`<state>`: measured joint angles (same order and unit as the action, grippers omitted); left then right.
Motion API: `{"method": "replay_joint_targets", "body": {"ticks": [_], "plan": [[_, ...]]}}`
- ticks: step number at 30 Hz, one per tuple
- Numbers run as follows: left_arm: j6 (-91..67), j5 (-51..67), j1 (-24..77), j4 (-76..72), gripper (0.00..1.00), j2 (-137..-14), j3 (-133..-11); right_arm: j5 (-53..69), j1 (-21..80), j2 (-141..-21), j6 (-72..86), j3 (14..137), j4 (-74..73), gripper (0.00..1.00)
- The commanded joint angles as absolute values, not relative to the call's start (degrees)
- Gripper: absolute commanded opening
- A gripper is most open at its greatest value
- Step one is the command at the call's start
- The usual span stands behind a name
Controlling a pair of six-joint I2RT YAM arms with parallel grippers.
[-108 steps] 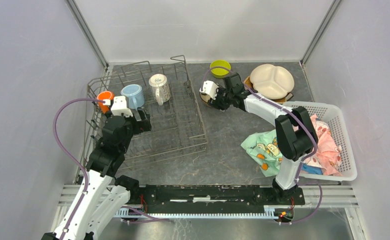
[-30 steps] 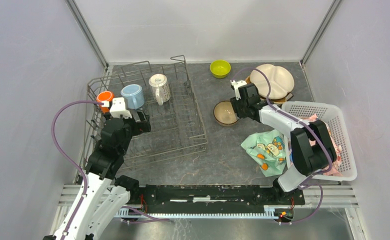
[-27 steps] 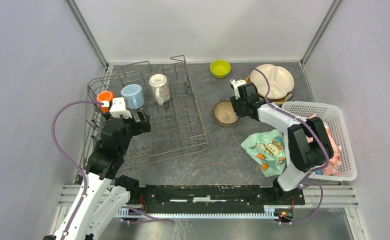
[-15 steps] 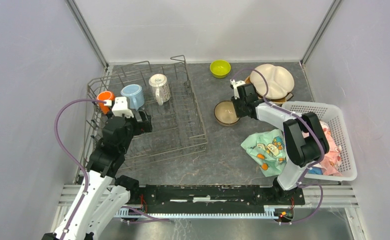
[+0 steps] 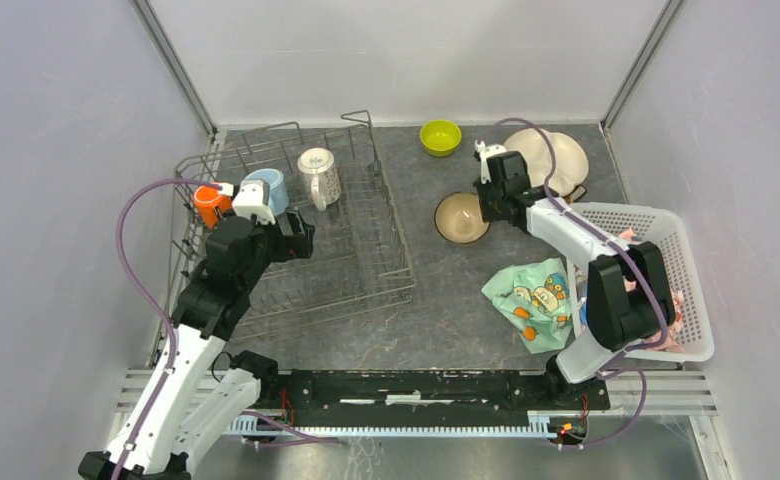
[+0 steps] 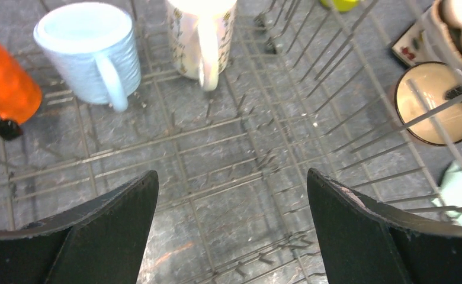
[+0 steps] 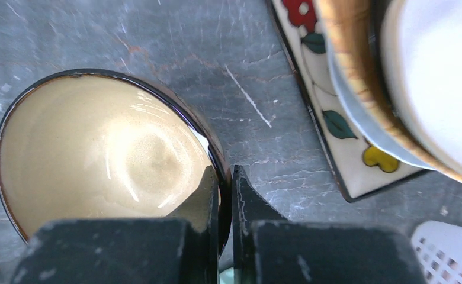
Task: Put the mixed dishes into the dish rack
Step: Pick up the bowl from the center of the board.
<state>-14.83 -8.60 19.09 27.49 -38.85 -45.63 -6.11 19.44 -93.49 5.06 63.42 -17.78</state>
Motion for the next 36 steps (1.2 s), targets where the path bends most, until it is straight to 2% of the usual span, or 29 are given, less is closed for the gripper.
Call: {"method": "replay_joint_targets", "body": {"ticks": [1, 5, 10, 12, 14, 15, 20, 27, 36], "plan": [[-9.87, -3.26, 19.20, 25.43, 1.00, -41.55, -52.93, -5.73, 19.33, -85.71, 11.30, 75.33, -18.25, 0.00], [-7.21, 2.68, 19.25, 23.30, 0.98, -45.02, -56.97, -0.34, 19.29, -86.98, 14.88, 87.11, -28.80, 0.00], [-2.75, 14.05, 19.20, 16.01, 0.93, -45.15, -56.47, 5.87, 19.28, -86.25, 16.70, 95.69, -33.10, 0.00], [2.37, 21.33, 19.21, 14.55, 0.91, -45.35, -57.03, 7.74, 19.25, -84.72, 18.07, 96.52, -32.32, 0.00], [9.79, 31.05, 19.21, 13.65, 0.81, -45.54, -57.30, 9.78, 19.34, -83.28, 19.67, 96.50, -30.84, 0.00], [13.03, 34.80, 19.30, 13.22, 0.79, -45.43, -57.23, 10.87, 19.43, -82.97, 20.45, 96.50, -30.32, 0.00], [24.06, 42.93, 19.58, 8.92, 0.78, -44.54, -55.01, 12.77, 20.34, -82.09, 23.21, 96.46, -29.11, 0.00], [41.02, 44.82, 20.02, 14.87, 0.80, -44.56, -57.84, 12.12, 26.23, -85.09, 23.52, 101.11, -30.78, 0.00], [51.13, 41.01, 20.13, 29.49, 0.87, -46.95, -67.44, 8.66, 34.82, -90.00, 25.11, 105.97, -29.70, 0.00]]}}
